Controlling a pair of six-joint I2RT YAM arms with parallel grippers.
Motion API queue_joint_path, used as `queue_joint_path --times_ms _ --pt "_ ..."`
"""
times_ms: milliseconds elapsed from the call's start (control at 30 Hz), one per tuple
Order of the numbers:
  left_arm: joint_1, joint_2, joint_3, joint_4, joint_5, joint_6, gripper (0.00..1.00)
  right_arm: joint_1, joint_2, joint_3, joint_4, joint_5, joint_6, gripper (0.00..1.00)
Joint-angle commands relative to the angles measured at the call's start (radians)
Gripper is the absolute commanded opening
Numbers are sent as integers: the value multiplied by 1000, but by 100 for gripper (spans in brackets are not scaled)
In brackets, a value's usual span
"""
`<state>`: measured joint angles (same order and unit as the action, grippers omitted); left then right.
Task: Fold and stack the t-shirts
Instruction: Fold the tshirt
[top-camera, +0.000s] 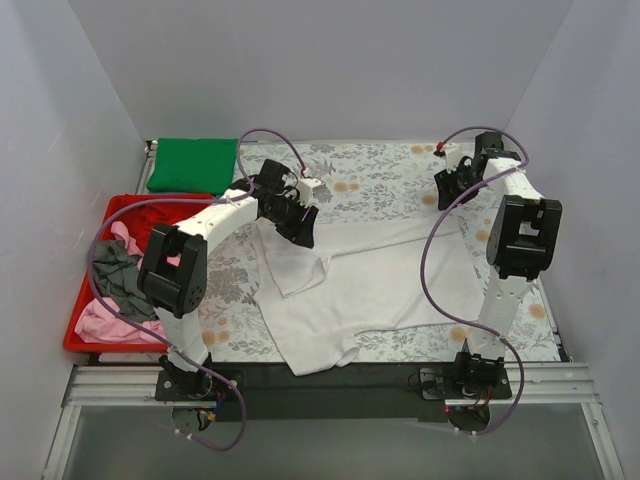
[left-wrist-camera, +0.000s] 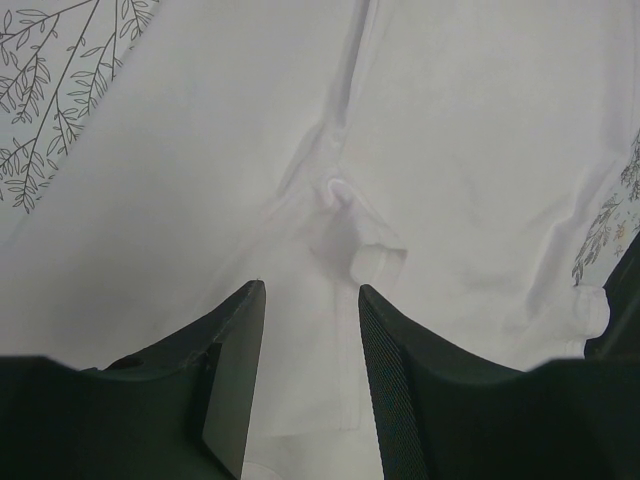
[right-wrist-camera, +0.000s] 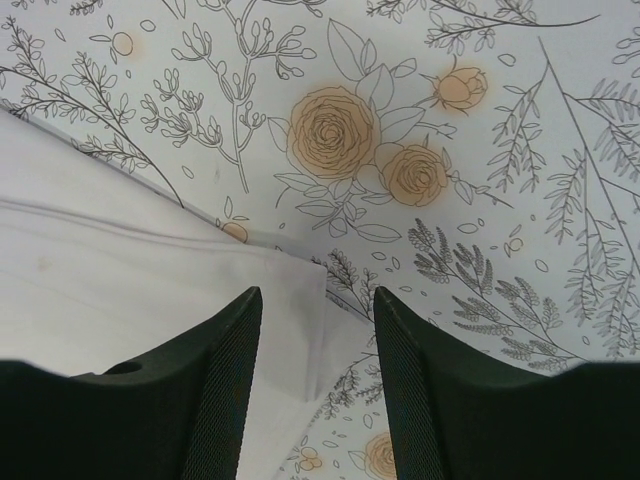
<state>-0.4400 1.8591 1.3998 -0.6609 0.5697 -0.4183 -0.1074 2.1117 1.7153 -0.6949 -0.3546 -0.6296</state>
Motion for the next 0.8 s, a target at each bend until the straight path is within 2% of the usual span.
queue_joint_path --times_ms 0,233,333,533,667,767 --pt "14 -37 15 7 -8 13 42 -2 25 47 -55 -41 19 55" --pt "23 -35 21 7 -13 13 42 -6 56 64 -78 -44 19 53" --pt "26 -37 16 7 -10 16 41 -6 56 72 -86 -47 15 48" --pt "30 -38 13 14 -10 16 42 -9 19 64 -97 -76 4 27" --pt "32 -43 8 12 -10 12 41 -15 -27 21 -101 -69 -38 3" --pt "38 -54 1 12 -7 12 42 -32 -64 -17 -103 -61 -70 1"
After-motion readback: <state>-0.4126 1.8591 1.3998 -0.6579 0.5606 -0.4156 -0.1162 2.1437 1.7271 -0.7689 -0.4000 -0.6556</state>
